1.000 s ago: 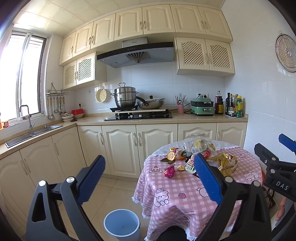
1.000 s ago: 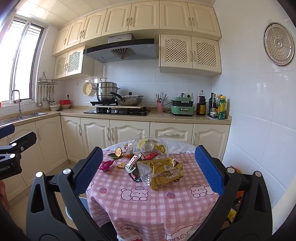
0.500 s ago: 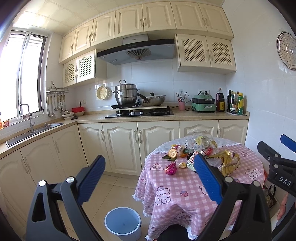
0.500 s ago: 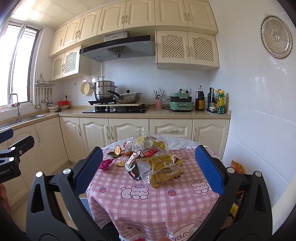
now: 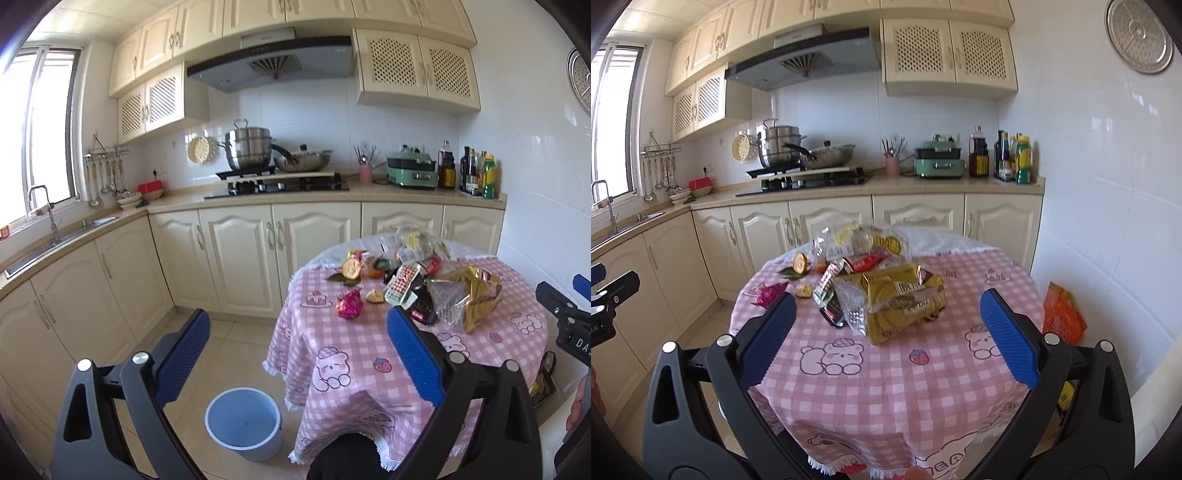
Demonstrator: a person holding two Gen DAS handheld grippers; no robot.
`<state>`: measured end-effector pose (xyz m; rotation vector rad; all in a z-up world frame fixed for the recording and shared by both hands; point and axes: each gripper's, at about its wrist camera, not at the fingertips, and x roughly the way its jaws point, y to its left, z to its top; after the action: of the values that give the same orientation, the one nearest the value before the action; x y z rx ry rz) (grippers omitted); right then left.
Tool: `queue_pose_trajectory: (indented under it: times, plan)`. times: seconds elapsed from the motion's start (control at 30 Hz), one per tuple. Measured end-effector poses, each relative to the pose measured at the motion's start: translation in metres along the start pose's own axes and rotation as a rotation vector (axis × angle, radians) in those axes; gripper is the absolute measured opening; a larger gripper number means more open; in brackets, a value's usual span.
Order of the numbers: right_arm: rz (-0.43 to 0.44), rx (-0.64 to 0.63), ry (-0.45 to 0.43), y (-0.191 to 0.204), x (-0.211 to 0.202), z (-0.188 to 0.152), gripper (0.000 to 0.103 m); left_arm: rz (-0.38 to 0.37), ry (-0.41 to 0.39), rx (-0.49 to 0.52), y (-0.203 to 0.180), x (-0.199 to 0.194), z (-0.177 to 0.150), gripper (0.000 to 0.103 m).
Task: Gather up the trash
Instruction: 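Grasp the pink wrapper with the left tool while the right tool grasps the gold snack bag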
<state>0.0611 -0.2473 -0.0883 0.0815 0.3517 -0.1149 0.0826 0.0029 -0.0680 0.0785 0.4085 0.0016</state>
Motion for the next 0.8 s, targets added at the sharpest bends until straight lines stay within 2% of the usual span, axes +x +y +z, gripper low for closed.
queue_pose_trajectory:
  times: [0.13, 0.23, 0.37, 0.7, 0.73, 0.77, 0.8]
  plan:
    - [-0.007, 0.008, 0.053, -0.006, 0.025, -0.007, 0.098, -0.056, 0.068, -0.003, -0.008, 0.033, -0.006, 0.094]
    - [-0.003, 0.021, 0.101, -0.008, 0.048, -0.013, 0.098, -0.069, 0.114, 0.008, -0.015, 0.057, -0.012, 0.094]
    - [0.017, -0.002, 0.153, -0.001, 0.08, -0.018, 0.098, -0.089, 0.148, 0.023, -0.022, 0.08, -0.015, 0.094]
    - [-0.027, 0.009, 0.225, 0.002, 0.156, -0.004, 0.097, -0.153, 0.196, 0.035, -0.032, 0.131, -0.01, 0.094]
    - [-0.023, 0.013, 0.241, 0.001, 0.162, -0.004, 0.089, -0.165, 0.205, 0.034, -0.033, 0.139, -0.009, 0.094]
    - [-0.017, 0.02, 0.261, -0.001, 0.168, -0.004, 0.071, -0.17, 0.211, 0.034, -0.034, 0.144, -0.008, 0.094]
    - [0.0, 0.033, 0.275, -0.004, 0.173, -0.004, 0.061, -0.178, 0.212, 0.035, -0.036, 0.149, -0.007, 0.094]
